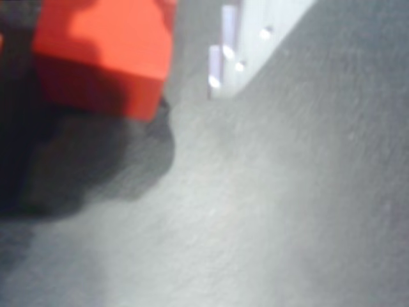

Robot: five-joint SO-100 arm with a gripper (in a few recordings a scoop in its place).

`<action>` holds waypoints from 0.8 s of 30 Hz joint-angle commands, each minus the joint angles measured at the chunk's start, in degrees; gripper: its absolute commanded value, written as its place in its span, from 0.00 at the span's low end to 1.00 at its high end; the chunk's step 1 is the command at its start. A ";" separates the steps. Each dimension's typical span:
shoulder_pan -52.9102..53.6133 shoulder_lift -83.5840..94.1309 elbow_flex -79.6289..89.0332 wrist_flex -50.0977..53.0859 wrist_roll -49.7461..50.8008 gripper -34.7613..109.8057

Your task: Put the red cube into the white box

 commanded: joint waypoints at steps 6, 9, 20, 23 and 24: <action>-1.32 1.41 3.78 -3.87 0.44 0.41; -1.32 1.58 4.66 -4.31 0.44 0.40; -1.49 0.97 10.55 -10.90 2.02 0.25; -1.49 0.26 11.07 -12.22 2.29 0.24; -1.49 0.18 11.07 -12.39 2.64 0.24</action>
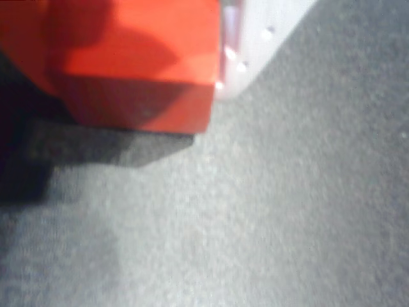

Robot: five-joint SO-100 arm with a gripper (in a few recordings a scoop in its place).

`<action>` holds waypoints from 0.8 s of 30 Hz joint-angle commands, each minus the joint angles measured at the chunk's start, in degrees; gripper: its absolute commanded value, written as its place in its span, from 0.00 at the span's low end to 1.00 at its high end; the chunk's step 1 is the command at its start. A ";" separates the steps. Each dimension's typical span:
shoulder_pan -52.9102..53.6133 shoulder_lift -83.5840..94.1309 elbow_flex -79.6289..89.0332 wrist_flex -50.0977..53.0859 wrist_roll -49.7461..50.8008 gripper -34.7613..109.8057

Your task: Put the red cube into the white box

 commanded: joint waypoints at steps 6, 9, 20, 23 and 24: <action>2.37 4.57 -1.67 4.57 2.02 0.24; 7.12 9.32 -3.08 10.37 0.79 0.24; 47.20 26.46 -12.48 43.51 -14.33 0.24; 61.79 26.63 -15.03 49.57 -20.30 0.24; 66.27 26.46 -15.73 51.24 -21.36 0.24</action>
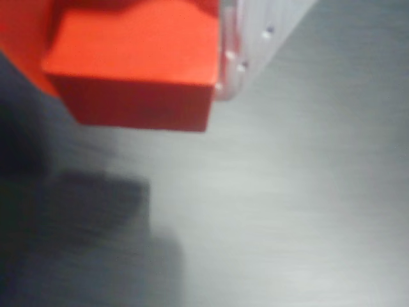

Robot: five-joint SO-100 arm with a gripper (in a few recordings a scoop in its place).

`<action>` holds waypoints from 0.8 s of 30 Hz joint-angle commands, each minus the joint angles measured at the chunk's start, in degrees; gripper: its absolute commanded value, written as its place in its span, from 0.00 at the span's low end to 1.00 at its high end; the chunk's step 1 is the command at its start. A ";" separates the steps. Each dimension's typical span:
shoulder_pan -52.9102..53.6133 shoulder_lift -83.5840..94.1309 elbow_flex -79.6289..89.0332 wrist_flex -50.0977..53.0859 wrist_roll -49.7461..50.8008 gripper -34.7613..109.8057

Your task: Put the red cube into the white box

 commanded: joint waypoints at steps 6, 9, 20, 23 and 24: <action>37.53 -1.23 -6.42 8.70 -13.27 0.24; 47.55 -5.54 -8.96 8.53 -19.86 0.24; 55.46 -11.87 -12.92 11.51 -21.45 0.27; 55.11 -11.78 -12.83 12.83 -21.45 0.34; 54.93 -11.78 -12.83 13.36 -21.45 0.35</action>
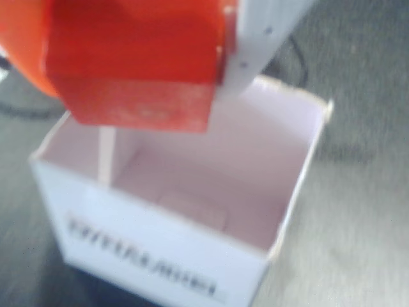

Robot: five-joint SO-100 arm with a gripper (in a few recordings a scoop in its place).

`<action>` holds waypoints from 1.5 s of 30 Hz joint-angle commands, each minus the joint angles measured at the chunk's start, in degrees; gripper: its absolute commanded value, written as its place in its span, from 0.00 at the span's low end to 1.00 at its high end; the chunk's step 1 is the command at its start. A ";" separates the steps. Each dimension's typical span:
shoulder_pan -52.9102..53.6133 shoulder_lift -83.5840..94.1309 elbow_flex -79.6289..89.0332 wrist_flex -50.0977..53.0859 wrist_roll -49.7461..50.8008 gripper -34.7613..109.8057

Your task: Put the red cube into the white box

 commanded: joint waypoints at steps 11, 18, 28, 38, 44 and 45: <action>-0.53 0.26 -3.08 2.20 -1.93 0.33; -8.70 0.35 -7.73 -2.37 -3.43 0.24; -33.75 14.41 4.22 -20.57 -17.31 0.24; -69.87 32.26 23.91 -36.74 -10.90 0.24; -74.62 58.54 39.20 -33.49 -9.40 0.24; -74.79 61.08 41.04 -32.34 -9.40 0.24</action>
